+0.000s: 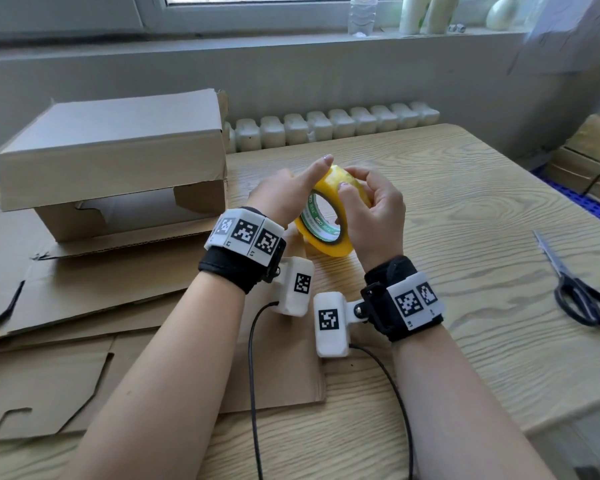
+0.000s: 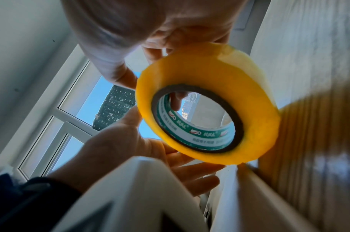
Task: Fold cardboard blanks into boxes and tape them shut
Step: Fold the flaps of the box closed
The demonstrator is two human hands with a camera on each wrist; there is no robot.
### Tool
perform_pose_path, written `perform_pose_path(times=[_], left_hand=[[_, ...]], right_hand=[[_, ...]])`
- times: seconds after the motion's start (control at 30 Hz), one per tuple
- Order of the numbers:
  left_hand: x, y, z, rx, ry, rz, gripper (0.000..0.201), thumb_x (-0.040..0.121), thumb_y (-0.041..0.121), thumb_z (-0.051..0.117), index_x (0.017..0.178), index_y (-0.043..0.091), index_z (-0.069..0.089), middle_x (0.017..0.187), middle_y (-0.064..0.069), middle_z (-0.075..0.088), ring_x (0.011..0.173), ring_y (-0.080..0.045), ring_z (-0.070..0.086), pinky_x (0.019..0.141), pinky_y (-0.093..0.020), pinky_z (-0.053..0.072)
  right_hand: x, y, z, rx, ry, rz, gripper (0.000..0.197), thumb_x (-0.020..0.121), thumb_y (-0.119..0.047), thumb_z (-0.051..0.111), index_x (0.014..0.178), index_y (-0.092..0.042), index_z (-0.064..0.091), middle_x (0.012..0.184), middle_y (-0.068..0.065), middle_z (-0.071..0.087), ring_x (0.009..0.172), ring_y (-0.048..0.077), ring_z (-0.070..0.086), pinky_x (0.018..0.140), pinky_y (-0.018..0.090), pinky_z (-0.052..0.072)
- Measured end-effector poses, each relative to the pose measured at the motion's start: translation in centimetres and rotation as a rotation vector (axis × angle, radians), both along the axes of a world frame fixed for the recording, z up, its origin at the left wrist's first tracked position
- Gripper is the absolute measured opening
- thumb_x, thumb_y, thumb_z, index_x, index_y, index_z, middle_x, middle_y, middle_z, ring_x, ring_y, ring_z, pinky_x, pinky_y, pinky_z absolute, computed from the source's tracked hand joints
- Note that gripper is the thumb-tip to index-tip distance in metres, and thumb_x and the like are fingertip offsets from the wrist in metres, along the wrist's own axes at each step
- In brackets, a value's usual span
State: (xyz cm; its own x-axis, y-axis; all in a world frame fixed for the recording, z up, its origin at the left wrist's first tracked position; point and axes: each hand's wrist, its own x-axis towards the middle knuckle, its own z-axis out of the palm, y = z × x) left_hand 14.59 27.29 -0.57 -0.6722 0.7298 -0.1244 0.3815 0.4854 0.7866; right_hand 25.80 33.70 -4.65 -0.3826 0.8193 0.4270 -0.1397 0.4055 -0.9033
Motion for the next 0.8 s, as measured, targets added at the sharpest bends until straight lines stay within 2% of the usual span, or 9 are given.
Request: perform_pose_path(times=[0.1,0.17,0.23,0.37,0.47,0.57,0.63,0.7,0.8], left_hand=[[0.2,0.0,0.2,-0.024,0.008,-0.022,0.111,0.047,0.097,0.024,0.109,0.014,0.063,0.103,-0.009,0.068,0.094,-0.028,0.065,0.089,-0.051,0.053],[0.3,-0.1,0.3,-0.032,0.023,-0.033,0.102,0.059,0.095,0.025,0.112,0.014,0.06,0.106,-0.011,0.067,0.096,-0.029,0.064,0.089,-0.051,0.052],[0.5,-0.1,0.4,-0.036,0.04,-0.061,0.09,0.075,0.088,0.025,0.117,0.016,0.058,0.11,-0.014,0.065,0.099,-0.031,0.063,0.091,-0.051,0.052],[0.6,-0.2,0.5,-0.027,0.003,-0.035,0.103,0.06,0.091,0.022,0.116,0.013,0.059,0.107,-0.014,0.066,0.095,-0.031,0.065,0.086,-0.05,0.055],[0.7,-0.2,0.5,-0.028,0.015,-0.049,0.099,0.067,0.09,0.021,0.12,0.015,0.057,0.109,-0.015,0.065,0.097,-0.032,0.064,0.087,-0.051,0.055],[0.4,0.0,0.2,-0.034,0.028,-0.041,0.102,0.065,0.093,0.019,0.123,0.017,0.056,0.11,-0.016,0.065,0.1,-0.034,0.063,0.09,-0.052,0.052],[0.3,0.0,0.1,-0.045,0.058,-0.065,0.084,0.08,0.085,0.019,0.121,0.021,0.054,0.111,-0.017,0.064,0.101,-0.035,0.062,0.092,-0.053,0.051],[0.1,0.1,-0.2,-0.058,0.086,-0.066,0.073,0.085,0.081,0.02,0.111,0.021,0.053,0.108,-0.017,0.064,0.098,-0.034,0.063,0.091,-0.052,0.052],[0.0,0.3,-0.3,-0.066,0.085,-0.01,0.085,0.075,0.088,0.024,0.105,0.015,0.055,0.102,-0.014,0.065,0.093,-0.032,0.064,0.089,-0.051,0.053]], right_hand=[[0.0,0.1,0.0,0.003,-0.003,0.019,0.021,0.077,-0.031,0.055,0.093,-0.023,0.066,0.083,0.003,0.071,0.076,0.018,0.068,0.066,0.031,0.055],[0.0,0.2,0.1,-0.022,-0.005,0.043,0.026,0.074,-0.036,0.054,0.094,-0.025,0.066,0.085,0.003,0.071,0.077,0.018,0.067,0.065,0.029,0.054],[0.0,0.3,0.1,-0.038,-0.013,0.059,0.028,0.074,-0.035,0.054,0.096,-0.024,0.067,0.087,0.004,0.071,0.078,0.018,0.067,0.065,0.029,0.054],[0.1,0.5,0.2,-0.07,-0.009,0.085,0.027,0.076,-0.027,0.055,0.098,-0.021,0.068,0.087,0.004,0.071,0.078,0.019,0.067,0.066,0.03,0.054],[0.1,0.5,0.3,-0.076,-0.013,0.092,0.029,0.076,-0.026,0.054,0.099,-0.018,0.07,0.086,0.003,0.071,0.078,0.018,0.067,0.066,0.03,0.054],[0.2,0.5,0.3,-0.076,-0.016,0.095,0.032,0.077,-0.024,0.05,0.1,-0.016,0.071,0.078,-0.003,0.068,0.067,0.009,0.061,0.061,0.025,0.048],[0.2,0.6,0.3,-0.096,-0.018,0.104,0.031,0.079,-0.025,0.051,0.101,-0.015,0.071,0.077,-0.005,0.067,0.067,0.007,0.06,0.061,0.024,0.048],[0.3,0.7,0.4,-0.131,-0.02,0.123,0.026,0.081,-0.027,0.056,0.1,-0.017,0.071,0.08,-0.004,0.069,0.072,0.01,0.064,0.066,0.029,0.053],[0.4,1.2,0.3,-0.187,-0.029,0.14,0.014,0.083,-0.024,0.064,0.094,-0.021,0.072,0.079,-0.003,0.07,0.074,0.014,0.067,0.072,0.037,0.056]])
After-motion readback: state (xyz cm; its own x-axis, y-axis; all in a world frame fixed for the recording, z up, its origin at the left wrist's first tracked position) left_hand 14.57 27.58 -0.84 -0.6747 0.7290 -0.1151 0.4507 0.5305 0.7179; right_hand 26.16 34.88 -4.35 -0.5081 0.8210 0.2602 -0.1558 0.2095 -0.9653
